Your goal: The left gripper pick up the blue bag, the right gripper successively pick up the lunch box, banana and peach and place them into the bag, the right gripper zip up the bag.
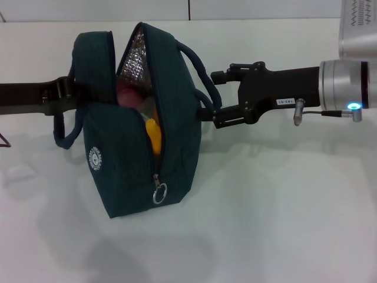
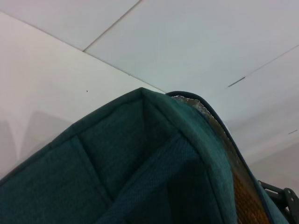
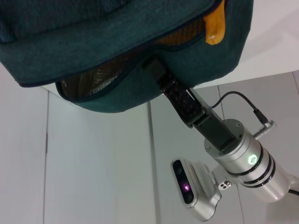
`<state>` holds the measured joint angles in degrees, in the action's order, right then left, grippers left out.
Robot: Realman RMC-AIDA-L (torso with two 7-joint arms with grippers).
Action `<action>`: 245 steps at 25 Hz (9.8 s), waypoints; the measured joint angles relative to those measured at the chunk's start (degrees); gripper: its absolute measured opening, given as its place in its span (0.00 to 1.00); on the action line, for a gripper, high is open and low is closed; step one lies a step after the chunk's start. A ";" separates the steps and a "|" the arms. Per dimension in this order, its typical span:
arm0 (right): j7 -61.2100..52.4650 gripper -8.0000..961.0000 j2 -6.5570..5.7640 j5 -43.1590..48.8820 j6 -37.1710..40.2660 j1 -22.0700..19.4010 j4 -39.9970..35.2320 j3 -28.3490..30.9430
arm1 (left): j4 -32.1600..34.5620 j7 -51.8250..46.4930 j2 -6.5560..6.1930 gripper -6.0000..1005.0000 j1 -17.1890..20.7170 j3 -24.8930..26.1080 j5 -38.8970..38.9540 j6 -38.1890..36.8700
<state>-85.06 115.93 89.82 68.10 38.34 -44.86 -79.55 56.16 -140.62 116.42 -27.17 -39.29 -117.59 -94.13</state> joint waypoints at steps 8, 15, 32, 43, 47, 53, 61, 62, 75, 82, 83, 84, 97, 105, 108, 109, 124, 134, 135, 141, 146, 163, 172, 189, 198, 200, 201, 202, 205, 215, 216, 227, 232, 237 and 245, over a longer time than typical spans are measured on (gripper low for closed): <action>0.00 0.88 -0.36 0.01 -0.57 -0.14 0.20 0.49 | 0.00 -0.01 -0.14 0.04 -0.04 0.00 0.11 0.04; -0.02 0.87 -0.41 0.34 -0.62 -0.24 0.25 0.55 | 0.00 -0.01 -0.14 0.04 -0.08 0.00 0.19 0.09; 0.06 0.82 -0.21 0.43 -2.28 -0.02 0.29 0.34 | 0.00 -0.01 -0.10 0.04 -0.32 0.00 0.27 0.09; 0.84 0.79 0.01 0.30 -2.50 0.27 0.42 -0.07 | 0.00 0.10 0.04 0.04 -0.21 0.00 0.27 0.09; 0.86 0.78 0.00 0.11 -2.68 0.32 0.09 -0.08 | 0.00 0.64 0.17 0.04 -0.17 0.00 0.27 0.09; 0.87 0.54 0.13 -0.58 -2.65 0.40 -0.09 -0.12 | -0.02 1.20 0.27 0.04 -0.31 0.00 0.26 0.09; 0.87 0.35 0.17 -1.60 -2.34 0.90 -0.22 -1.24 | -0.08 1.23 0.30 0.04 -0.29 0.00 0.25 0.09; 0.87 0.34 0.18 -1.61 -2.37 1.02 -0.22 -1.56 | -0.09 1.23 0.30 0.04 -0.30 0.00 0.25 0.09; 2.33 0.16 0.17 -1.75 -2.70 1.30 -0.23 -2.12 | -0.09 1.23 0.30 0.04 -0.08 0.00 0.25 0.09; 2.93 0.09 0.14 -2.50 -2.46 0.67 -0.57 -1.97 | -0.09 1.31 0.30 0.05 -0.34 0.00 0.26 0.09; 3.40 0.08 0.10 -2.77 -2.26 0.31 -0.92 -1.99 | -0.12 1.46 0.30 0.05 -0.38 0.00 0.36 0.09; 4.20 0.08 0.07 -3.20 -1.96 -0.30 -1.60 -2.07 | -0.19 1.63 0.30 0.05 -0.43 0.00 0.48 0.09; 9.84 0.08 -0.67 -4.52 1.56 -15.44 -19.30 0.70 | -6.59 4.82 2.06 0.05 -4.49 -0.56 3.10 0.09; 10.11 0.08 -0.96 -3.48 17.05 -18.81 -18.29 16.86 | -15.14 9.21 2.99 0.05 -8.90 -0.60 3.28 2.48; 10.36 0.08 -0.94 -3.13 19.06 -20.20 -18.12 20.43 | -16.33 10.46 3.12 0.05 -9.68 -0.61 3.46 3.13; 10.43 0.08 -0.98 -3.12 19.25 -20.59 -18.27 20.94 | -16.53 10.76 3.18 0.05 -9.92 -0.63 3.52 3.29; 12.51 0.11 -0.80 -0.92 21.13 -20.41 -16.21 16.34 | -20.22 19.64 3.08 0.05 -5.20 -2.80 3.85 4.30; 13.65 0.15 -0.71 -1.40 22.46 -20.27 -14.10 16.34 | -22.18 20.43 3.20 0.05 -3.45 -2.81 6.25 3.97; 13.65 0.16 -0.70 -1.40 22.39 -20.25 -13.94 16.41 | -22.49 20.40 3.19 0.05 -3.55 -2.82 6.34 3.98; 12.93 0.18 -0.70 -1.49 21.65 -19.82 -11.83 18.14 | -23.71 20.21 3.27 0.05 -3.84 -2.81 7.64 3.97; 12.53 0.21 -0.72 -2.63 22.48 -19.89 -10.81 19.08 | -24.65 20.24 3.25 0.05 -3.66 -2.81 9.17 3.94; 13.98 0.59 -0.91 -3.14 31.71 -21.00 -10.98 24.70 | -24.61 20.40 3.28 0.05 -3.15 -2.81 10.69 3.23; 14.50 0.83 -0.80 1.21 41.82 -21.41 -11.82 17.84 | -24.60 20.22 3.29 0.05 -3.24 -2.81 10.78 3.24; 18.53 0.82 -0.36 -10.98 23.38 -15.91 -0.97 -0.31 | -25.31 20.30 3.37 0.06 -4.20 -2.81 10.90 3.11; 18.62 0.82 -0.19 -19.06 15.68 -14.67 1.04 -4.43 | -25.40 20.73 3.37 0.06 -3.98 -2.81 11.73 2.37; 18.60 0.82 -0.17 -19.46 15.47 -14.37 1.25 -5.81 | -25.40 20.74 3.37 0.06 -3.85 -2.81 11.91 2.37; 18.68 0.82 -0.17 -19.48 16.22 -14.37 1.22 -6.38 | -25.40 20.74 3.37 0.06 -3.78 -2.81 12.04 2.36; 18.77 0.82 -0.18 -19.47 16.80 -14.44 1.12 -6.59 | -25.40 20.74 3.37 0.06 -3.76 -2.82 12.10 2.36; 20.46 0.82 -0.37 -19.49 21.99 -15.53 0.60 -5.46 | -25.41 20.74 3.36 0.06 -3.50 -2.81 12.22 2.36; 30.11 0.82 -1.43 -17.48 32.24 -21.79 3.60 -0.11 | -25.40 20.74 3.29 0.06 -3.01 -2.65 12.26 2.37; 29.42 0.82 -1.72 -16.49 31.85 -21.75 4.58 -0.10 | -25.40 20.74 3.28 0.06 -3.00 -2.67 12.28 2.37; 28.97 0.82 -2.31 -12.99 20.32 -19.48 17.76 -0.27 | -25.28 20.74 3.21 0.06 -3.13 -2.78 12.32 1.91; 29.01 0.82 -1.04 -11.76 18.27 -17.67 20.32 -0.83 | -25.31 20.73 3.19 0.06 -3.27 -2.81 12.32 1.88; 29.09 0.82 -0.62 -11.07 17.42 -17.04 20.33 -2.20 | -25.31 20.73 3.23 0.06 -3.22 -2.81 12.30 1.85; 29.13 0.82 -0.26 -11.39 16.85 -15.95 20.56 -2.61 | -25.31 20.74 3.27 0.06 -2.99 -2.81 12.30 1.83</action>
<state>-55.93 115.67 78.43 84.95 22.39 -24.30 -82.15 30.85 -119.88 119.69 -30.16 -42.10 -105.29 -92.29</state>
